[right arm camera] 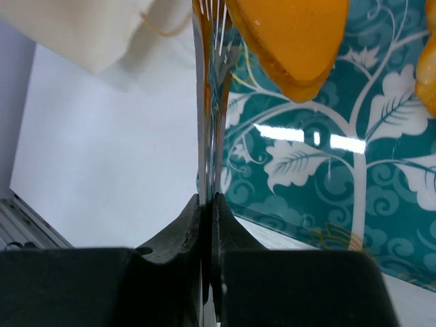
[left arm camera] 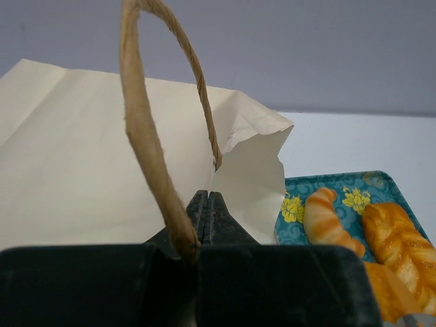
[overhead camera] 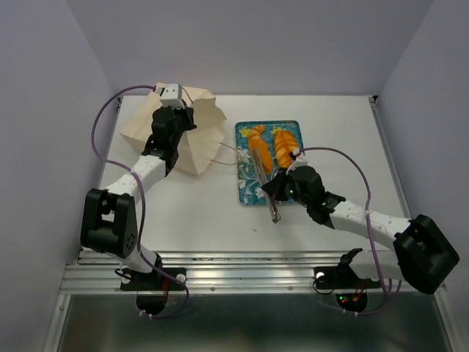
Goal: Take the fake bread out of the paper bag
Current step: Place the fake bread at the center of the board.
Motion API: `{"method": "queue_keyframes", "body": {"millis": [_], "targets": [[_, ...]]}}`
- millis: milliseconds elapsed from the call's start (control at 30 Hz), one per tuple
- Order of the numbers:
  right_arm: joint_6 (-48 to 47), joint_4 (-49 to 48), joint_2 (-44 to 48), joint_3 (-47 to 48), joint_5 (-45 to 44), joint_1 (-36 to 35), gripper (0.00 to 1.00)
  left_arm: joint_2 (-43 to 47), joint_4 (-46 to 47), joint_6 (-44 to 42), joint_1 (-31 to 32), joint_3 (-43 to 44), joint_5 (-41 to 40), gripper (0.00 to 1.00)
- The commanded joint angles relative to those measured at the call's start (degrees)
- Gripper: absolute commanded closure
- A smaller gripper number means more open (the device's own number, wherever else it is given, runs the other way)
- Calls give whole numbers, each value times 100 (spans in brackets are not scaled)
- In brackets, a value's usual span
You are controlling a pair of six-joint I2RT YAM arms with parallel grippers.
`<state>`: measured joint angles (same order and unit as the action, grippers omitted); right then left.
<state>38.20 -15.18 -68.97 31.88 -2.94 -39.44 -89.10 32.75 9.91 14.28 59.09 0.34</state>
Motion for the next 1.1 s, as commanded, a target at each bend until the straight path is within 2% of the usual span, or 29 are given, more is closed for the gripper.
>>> {"method": "queue_keyframes", "body": {"millis": [0, 67, 167, 233, 433, 600, 867, 1067], "targets": [[-31, -143, -301, 265, 715, 191, 95, 717, 179, -182, 13, -161, -446, 100], [-49, -134, -380, 319, 908, 314, 95, 884, 118, -261, 13, -248, -508, 100], [126, -134, -389, 310, 1067, 385, 99, 1017, 91, -279, 4, -363, -526, 100], [302, -143, -380, 249, 1216, 700, 99, 1114, 82, -314, 13, -442, -517, 100], [321, -617, -424, 221, 2760, 982, 99, 1149, 3, -411, 13, -460, -587, 100], [557, -1126, -565, 162, 3527, 982, 99, 1088, -49, -446, 13, -363, -605, 100], [1190, -1549, -301, -393, 3809, 1035, 99, 1132, -208, -332, -31, -363, -518, 100], [1559, -2374, -1003, -542, 4301, 1211, 99, 1044, -313, -367, -92, -153, -535, 100]]}}
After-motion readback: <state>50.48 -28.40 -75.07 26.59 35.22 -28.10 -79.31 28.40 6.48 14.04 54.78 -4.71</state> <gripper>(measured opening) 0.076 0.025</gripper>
